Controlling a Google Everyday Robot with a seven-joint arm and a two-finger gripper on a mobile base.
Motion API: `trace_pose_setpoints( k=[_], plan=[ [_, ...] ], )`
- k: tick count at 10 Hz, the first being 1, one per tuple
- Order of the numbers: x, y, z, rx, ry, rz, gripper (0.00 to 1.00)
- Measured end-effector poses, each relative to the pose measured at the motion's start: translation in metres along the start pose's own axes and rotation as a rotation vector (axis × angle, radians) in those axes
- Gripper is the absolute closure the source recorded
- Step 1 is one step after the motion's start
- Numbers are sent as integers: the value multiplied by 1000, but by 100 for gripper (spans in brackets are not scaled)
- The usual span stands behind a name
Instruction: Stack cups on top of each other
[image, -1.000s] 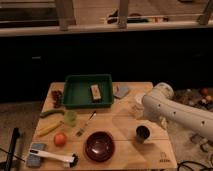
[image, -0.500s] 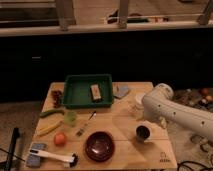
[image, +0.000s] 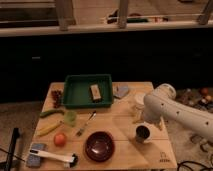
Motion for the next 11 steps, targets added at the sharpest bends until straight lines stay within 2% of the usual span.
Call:
trace_pose_setpoints(
  k=[2,5,11],
  plan=[
    [-13,-5,2,21,-36,-51,20],
    [-30,-8,4,41,-68,-113,20],
    [-43,-18,16,77,-115,-205,20]
  ],
)
